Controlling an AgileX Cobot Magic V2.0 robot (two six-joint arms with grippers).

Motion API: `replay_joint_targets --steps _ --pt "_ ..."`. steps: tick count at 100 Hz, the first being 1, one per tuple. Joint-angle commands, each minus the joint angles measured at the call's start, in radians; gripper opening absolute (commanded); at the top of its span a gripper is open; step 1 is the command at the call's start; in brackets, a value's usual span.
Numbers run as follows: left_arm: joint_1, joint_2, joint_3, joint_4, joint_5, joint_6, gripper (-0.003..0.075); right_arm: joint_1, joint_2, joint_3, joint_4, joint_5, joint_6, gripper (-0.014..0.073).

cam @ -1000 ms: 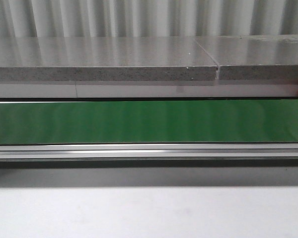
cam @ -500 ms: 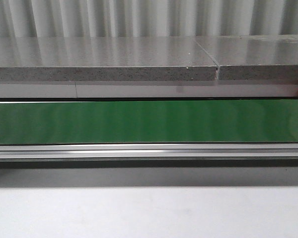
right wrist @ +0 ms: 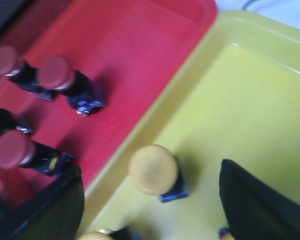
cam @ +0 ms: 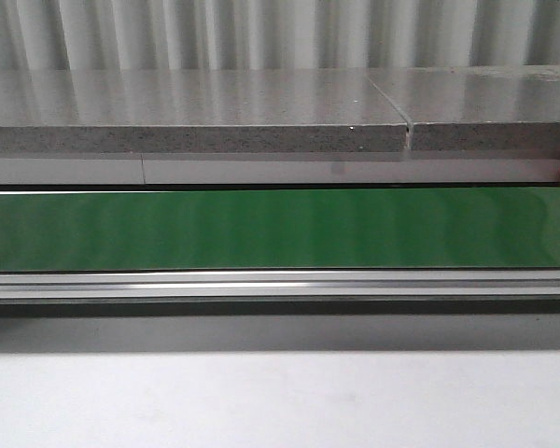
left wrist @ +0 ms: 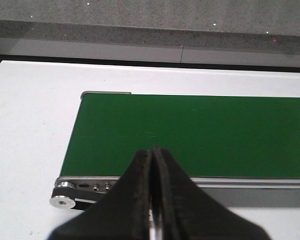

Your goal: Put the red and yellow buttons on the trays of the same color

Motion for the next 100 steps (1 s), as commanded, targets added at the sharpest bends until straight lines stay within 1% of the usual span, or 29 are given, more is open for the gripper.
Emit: replay_joint_targets --steps 1,13,25,32,53,74,81,100 --pt "-0.008 0.004 -0.027 -0.011 -0.079 -0.001 -0.0021 0.06 -0.084 -0.045 0.017 -0.023 -0.002 0.0563" --pt "-0.008 0.004 -0.027 -0.011 -0.079 -0.001 -0.0021 0.168 -0.148 -0.059 0.016 -0.028 -0.03 0.0562" --pt "-0.008 0.004 -0.027 -0.011 -0.079 -0.001 -0.0021 0.309 -0.205 -0.059 0.016 -0.034 -0.089 0.0562" --pt "-0.008 0.004 -0.027 -0.011 -0.079 -0.001 -0.0021 0.382 -0.237 -0.059 0.016 -0.029 -0.103 0.0562" --pt "-0.008 0.004 -0.027 -0.011 -0.079 -0.001 -0.0021 0.554 -0.358 -0.053 0.013 -0.009 -0.198 0.0562" --pt "-0.008 0.004 -0.027 -0.011 -0.079 -0.001 -0.0021 0.661 -0.53 0.01 0.013 0.014 -0.291 0.0562" --pt "-0.008 0.004 -0.027 -0.011 -0.079 -0.001 -0.0021 0.669 -0.604 0.051 0.012 0.039 -0.311 0.0562" --pt "-0.008 0.004 -0.027 -0.011 -0.079 -0.001 -0.0021 0.669 -0.827 0.184 0.014 0.102 -0.31 0.0549"
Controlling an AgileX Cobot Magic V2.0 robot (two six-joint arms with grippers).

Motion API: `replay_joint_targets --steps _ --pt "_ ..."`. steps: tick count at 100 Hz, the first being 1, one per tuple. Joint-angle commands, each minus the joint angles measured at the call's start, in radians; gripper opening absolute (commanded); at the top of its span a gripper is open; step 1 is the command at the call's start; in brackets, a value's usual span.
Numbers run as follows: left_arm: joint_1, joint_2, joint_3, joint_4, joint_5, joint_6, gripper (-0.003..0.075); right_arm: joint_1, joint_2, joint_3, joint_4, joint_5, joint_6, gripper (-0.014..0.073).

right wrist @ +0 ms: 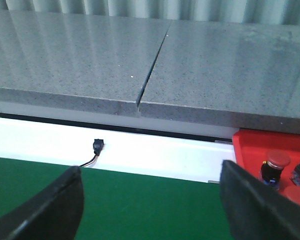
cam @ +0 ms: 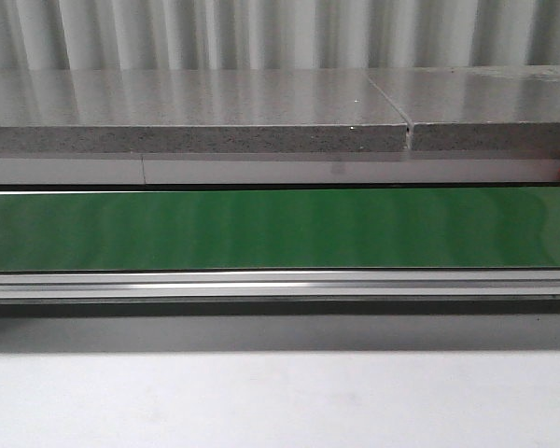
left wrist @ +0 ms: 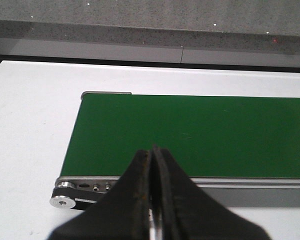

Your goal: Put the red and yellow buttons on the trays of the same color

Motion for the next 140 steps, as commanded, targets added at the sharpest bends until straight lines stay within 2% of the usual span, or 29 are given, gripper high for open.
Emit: replay_joint_targets --steps 1,8,15,34,40,124,140 --pt "-0.008 0.004 -0.027 -0.011 -0.079 -0.001 -0.0021 0.0 -0.107 0.027 0.012 -0.015 -0.015 0.0547" --pt "-0.008 0.004 -0.027 -0.011 -0.079 -0.001 -0.0021 0.0 -0.178 0.062 0.012 0.008 -0.014 0.0493" --pt "-0.008 0.004 -0.027 -0.011 -0.079 -0.001 -0.0021 0.0 -0.237 0.082 0.012 0.032 -0.014 0.0395" --pt "-0.008 0.004 -0.027 -0.011 -0.079 -0.001 -0.0021 0.0 -0.303 0.094 0.012 0.073 -0.014 0.0016" --pt "-0.008 0.004 -0.027 -0.011 -0.079 -0.001 -0.0021 0.0 -0.303 0.094 0.012 0.073 -0.014 -0.0075" --pt "-0.008 0.004 -0.027 -0.011 -0.079 -0.001 -0.0021 0.001 -0.303 0.094 0.012 0.075 -0.014 -0.0068" --pt "-0.008 0.004 -0.027 -0.011 -0.079 -0.001 -0.0021 0.042 -0.304 0.114 0.011 0.049 -0.014 -0.0068"
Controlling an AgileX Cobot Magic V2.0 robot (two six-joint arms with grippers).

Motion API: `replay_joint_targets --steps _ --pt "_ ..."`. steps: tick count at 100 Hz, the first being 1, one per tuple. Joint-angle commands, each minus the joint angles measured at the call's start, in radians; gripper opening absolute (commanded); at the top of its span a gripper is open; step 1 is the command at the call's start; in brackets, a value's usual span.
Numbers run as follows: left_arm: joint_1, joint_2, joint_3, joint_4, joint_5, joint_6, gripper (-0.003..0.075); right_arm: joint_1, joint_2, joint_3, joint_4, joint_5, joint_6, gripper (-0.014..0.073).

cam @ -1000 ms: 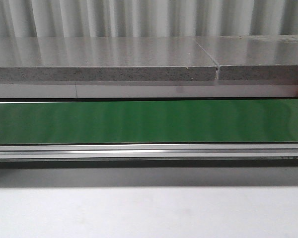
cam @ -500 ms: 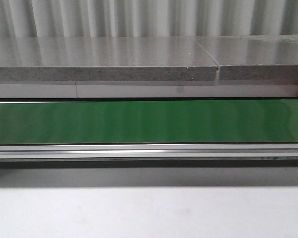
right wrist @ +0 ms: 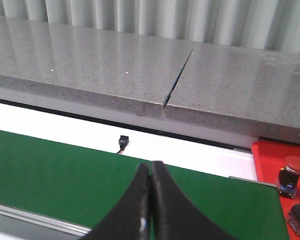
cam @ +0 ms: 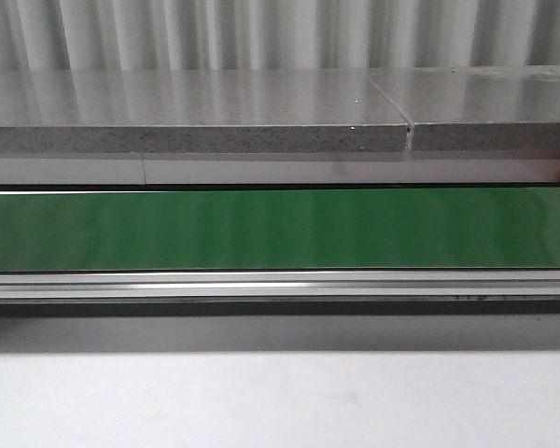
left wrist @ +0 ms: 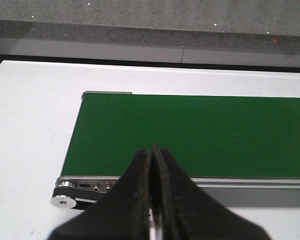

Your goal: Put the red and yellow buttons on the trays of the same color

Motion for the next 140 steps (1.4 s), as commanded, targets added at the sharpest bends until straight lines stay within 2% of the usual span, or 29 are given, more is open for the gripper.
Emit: replay_joint_targets --steps 1,12,27,47,70,84,89,140 --pt "-0.008 0.004 -0.027 -0.011 -0.079 -0.001 -0.0021 0.029 0.005 -0.011 0.015 -0.077 -0.005 -0.0068" --pt "-0.008 0.004 -0.027 -0.011 -0.079 -0.001 -0.0021 0.079 -0.008 0.012 -0.004 -0.107 -0.005 -0.0068" --pt "-0.008 0.004 -0.027 -0.011 -0.079 -0.001 -0.0021 0.162 -0.054 0.081 -0.117 -0.2 0.046 -0.0068" --pt "-0.008 0.004 -0.027 -0.011 -0.079 -0.001 -0.0021 0.195 -0.15 0.217 -0.367 -0.351 0.329 -0.0068" --pt "-0.008 0.004 -0.027 -0.011 -0.079 -0.001 -0.0021 0.195 -0.224 0.358 -0.586 -0.378 0.621 -0.0068" --pt "-0.008 0.004 -0.027 -0.011 -0.079 -0.001 -0.0021 0.195 -0.264 0.436 -0.698 -0.447 0.765 -0.0068" --pt "-0.008 0.004 -0.027 -0.011 -0.079 -0.001 -0.0021 0.195 -0.278 0.432 -0.713 -0.412 0.786 -0.0068" --pt "-0.008 0.004 -0.027 -0.011 -0.079 -0.001 -0.0021 0.195 -0.285 0.432 -0.713 -0.415 0.786 -0.0068"
